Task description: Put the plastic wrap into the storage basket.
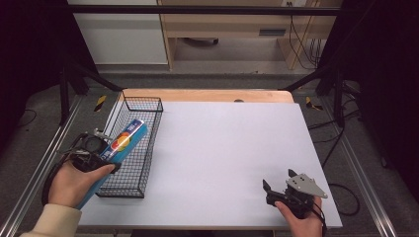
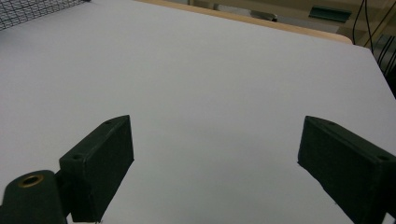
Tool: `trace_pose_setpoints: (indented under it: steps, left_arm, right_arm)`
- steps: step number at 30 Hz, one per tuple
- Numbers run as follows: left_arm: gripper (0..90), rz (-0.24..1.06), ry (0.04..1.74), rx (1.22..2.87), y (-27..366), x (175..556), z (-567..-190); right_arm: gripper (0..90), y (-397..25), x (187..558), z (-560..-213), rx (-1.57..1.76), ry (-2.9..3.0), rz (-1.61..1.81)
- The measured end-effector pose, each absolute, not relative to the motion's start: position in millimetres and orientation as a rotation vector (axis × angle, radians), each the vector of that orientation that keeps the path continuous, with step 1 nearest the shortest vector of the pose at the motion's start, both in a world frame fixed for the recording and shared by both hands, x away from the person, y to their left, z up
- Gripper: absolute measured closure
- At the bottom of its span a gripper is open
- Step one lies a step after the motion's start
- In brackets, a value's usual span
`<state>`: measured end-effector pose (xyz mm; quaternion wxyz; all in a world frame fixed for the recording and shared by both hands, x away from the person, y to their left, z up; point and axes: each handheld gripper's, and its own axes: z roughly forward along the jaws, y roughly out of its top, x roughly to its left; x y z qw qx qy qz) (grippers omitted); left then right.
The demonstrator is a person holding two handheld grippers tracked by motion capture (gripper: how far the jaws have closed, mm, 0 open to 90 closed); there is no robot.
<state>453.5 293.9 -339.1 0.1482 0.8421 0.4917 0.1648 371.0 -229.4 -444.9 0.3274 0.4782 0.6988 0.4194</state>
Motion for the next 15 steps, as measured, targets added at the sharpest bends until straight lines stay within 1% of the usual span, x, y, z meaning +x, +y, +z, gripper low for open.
trace_pose_setpoints:
  steps: [3,12,15]
  left_arm:
    - [32.2,0.494,1.413,2.428,291.1,453.3,-337.8]
    - [32.2,0.466,1.436,2.431,286.4,455.9,-336.4]
    - [32.2,0.484,1.440,2.427,284.6,456.2,-332.6]
  right_arm:
    - [10.8,-230.1,371.4,-445.5,1.253,1.829,1.094]
    - [11.0,-230.7,371.1,-445.1,1.258,1.830,1.099]
    - [10.9,-230.6,371.3,-445.1,1.262,1.831,1.102]
